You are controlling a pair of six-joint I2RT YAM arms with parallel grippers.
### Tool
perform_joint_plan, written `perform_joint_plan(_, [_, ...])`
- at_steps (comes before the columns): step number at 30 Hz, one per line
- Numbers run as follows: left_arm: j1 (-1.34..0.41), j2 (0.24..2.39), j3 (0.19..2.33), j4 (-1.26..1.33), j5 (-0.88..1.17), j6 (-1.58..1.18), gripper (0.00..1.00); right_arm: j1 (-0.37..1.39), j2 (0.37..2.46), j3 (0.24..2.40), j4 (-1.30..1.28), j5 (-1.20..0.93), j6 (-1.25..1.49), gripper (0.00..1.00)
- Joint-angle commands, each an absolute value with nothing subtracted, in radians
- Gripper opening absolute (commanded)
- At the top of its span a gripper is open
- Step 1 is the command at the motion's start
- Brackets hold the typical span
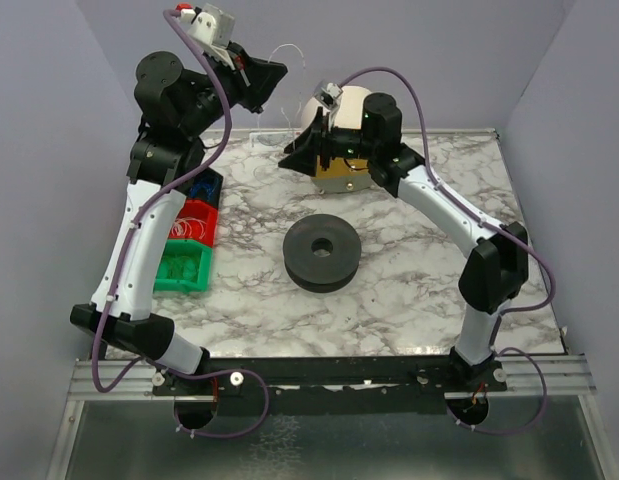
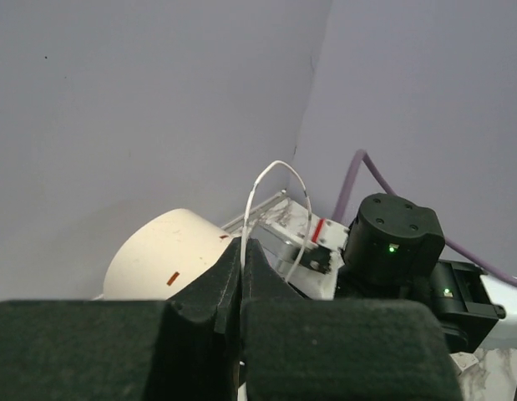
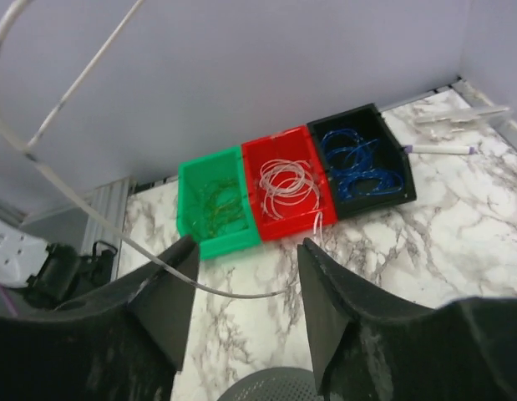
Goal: Wrap the cables
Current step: Pick up the cable at the center of the board.
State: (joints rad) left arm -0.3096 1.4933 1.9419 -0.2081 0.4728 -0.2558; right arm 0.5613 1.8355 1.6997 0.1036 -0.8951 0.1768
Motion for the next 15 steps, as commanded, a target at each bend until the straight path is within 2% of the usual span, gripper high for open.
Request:
perform_joint_plan(1, [-0.302, 1.482, 1.912, -0.168, 0.525, -0.296, 0.0, 0.563, 1.885, 1.819, 0.04, -0.749, 0.263, 0.46])
perform_joint_plan(2, [-0.302, 1.481, 1.908, -0.168, 0.525, -0.296, 0.0, 0.563, 1.887, 1.836, 0.019, -0.72, 0.264, 0.43])
perform_joint_plan(5, [-0.301, 1.474, 1.919, -0.185, 0.513, -0.277, 0.0, 0.563, 1.869, 1.894, -0.127, -0.55, 0.205, 0.17])
perform_joint_plan(6, [-0.299, 1.47, 1.931, -0.2, 0.502, -0.262, 0.0, 0.563, 1.849, 1.893, -0.165, -0.455, 0.182, 0.13])
perform_joint_plan(10, [-0.295, 1.454, 1.993, -0.258, 0.427, -0.212, 0.0, 0.563, 1.688, 1.784, -0.22, -0.106, 0.048, 0.12])
perform_joint_plan(15, [-0.29, 1.45, 2.064, -0.291, 0.401, -0.197, 0.0, 0.559, 1.461, 1.596, -0.07, 0.31, -0.19, 0.12])
